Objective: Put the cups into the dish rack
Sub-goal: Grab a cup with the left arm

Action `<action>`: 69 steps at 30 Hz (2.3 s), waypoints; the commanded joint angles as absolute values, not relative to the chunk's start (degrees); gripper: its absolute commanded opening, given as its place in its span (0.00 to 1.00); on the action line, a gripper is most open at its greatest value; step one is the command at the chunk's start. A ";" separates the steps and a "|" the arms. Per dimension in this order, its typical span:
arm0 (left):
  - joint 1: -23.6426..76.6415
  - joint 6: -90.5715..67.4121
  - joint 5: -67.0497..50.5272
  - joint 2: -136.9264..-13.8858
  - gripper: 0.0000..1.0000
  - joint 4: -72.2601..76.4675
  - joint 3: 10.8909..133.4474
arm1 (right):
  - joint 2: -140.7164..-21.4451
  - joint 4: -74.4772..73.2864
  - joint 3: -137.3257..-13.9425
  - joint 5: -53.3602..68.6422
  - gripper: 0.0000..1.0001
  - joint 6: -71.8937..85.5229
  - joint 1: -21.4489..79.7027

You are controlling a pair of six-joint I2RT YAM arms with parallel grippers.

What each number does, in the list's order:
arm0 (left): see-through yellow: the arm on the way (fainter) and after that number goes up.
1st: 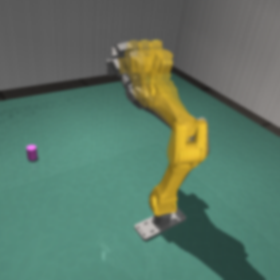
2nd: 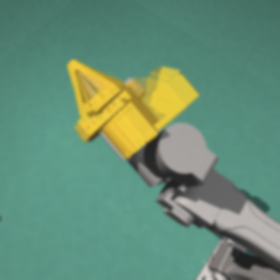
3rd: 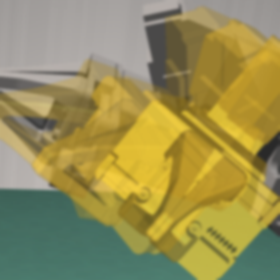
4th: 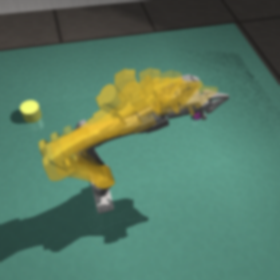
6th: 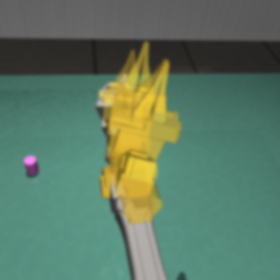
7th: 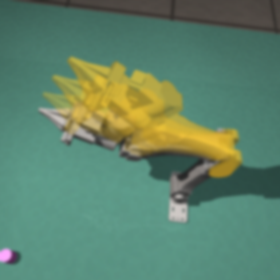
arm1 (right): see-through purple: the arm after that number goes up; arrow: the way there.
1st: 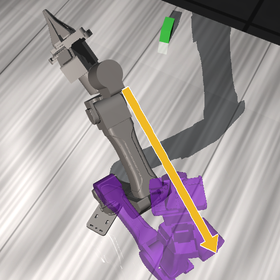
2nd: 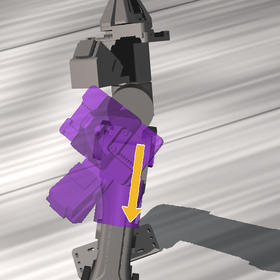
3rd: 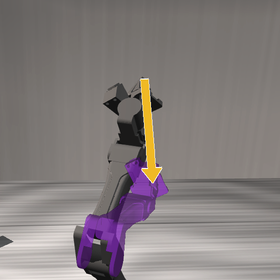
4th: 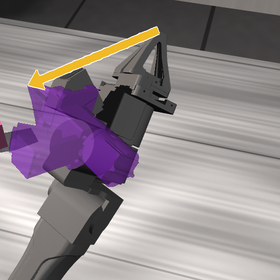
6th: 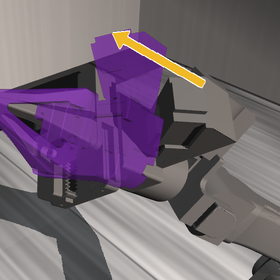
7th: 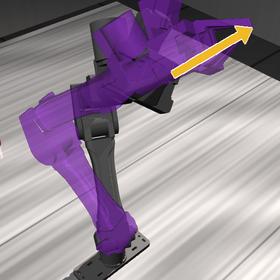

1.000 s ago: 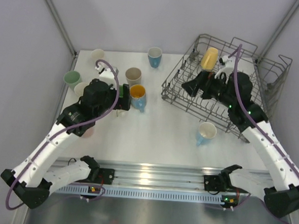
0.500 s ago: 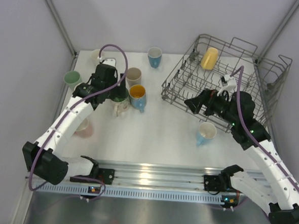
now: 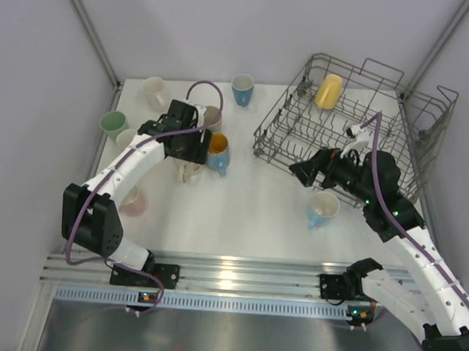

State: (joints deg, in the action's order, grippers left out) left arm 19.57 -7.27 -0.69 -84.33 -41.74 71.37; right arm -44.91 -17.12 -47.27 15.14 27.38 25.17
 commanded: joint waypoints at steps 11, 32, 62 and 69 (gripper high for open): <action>19.42 -2.99 3.25 -94.30 0.65 -41.92 76.29 | -40.79 -17.23 -47.55 15.74 0.99 25.49 25.58; 19.42 -4.57 5.36 -95.98 0.47 -42.10 74.00 | -41.57 -16.96 -48.69 16.61 0.99 27.16 25.58; 17.58 -7.38 6.67 -96.25 0.00 -45.79 75.23 | -39.37 -16.79 -48.08 18.45 0.99 29.35 25.58; 17.58 -9.23 9.23 -86.15 0.00 -47.02 79.97 | -41.57 -14.94 -48.43 23.90 0.99 33.65 25.58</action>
State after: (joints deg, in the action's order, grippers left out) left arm 17.72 -8.12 5.56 -95.85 -46.44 74.89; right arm -40.69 -18.26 -47.13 20.23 30.72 25.23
